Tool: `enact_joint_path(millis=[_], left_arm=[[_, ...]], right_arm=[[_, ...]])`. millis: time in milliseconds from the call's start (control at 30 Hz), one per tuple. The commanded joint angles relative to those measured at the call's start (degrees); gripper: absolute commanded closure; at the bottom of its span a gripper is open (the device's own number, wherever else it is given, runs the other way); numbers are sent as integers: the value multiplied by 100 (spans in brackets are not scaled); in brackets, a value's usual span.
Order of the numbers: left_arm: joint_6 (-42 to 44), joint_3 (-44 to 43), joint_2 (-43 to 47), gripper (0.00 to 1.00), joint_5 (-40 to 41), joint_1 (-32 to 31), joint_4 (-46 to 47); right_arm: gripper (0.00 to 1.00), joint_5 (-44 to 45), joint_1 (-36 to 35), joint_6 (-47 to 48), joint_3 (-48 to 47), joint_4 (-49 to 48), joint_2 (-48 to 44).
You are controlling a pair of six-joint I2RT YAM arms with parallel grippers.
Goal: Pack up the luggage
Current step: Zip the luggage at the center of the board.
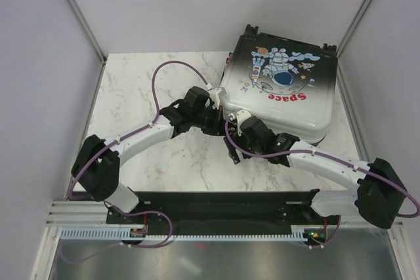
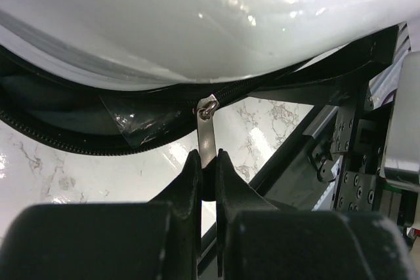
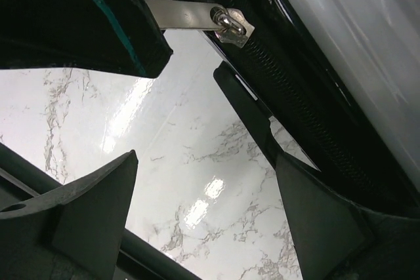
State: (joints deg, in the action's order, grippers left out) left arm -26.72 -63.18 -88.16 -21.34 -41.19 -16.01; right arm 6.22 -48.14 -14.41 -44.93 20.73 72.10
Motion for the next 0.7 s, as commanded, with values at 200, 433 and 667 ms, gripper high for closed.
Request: enact_joint_path(millis=[200,433,667], left_arm=[[114,-248,519,98,-380,76,-183],[158,-107,712,98,-353,102,-253],[176,-63,818,98,-370,120,-262]], right_arm=[[5,1574,200,9,-86,186,323],[5,1778,191,299,19,63,437],[12,1514,191,158,107,-69,850]])
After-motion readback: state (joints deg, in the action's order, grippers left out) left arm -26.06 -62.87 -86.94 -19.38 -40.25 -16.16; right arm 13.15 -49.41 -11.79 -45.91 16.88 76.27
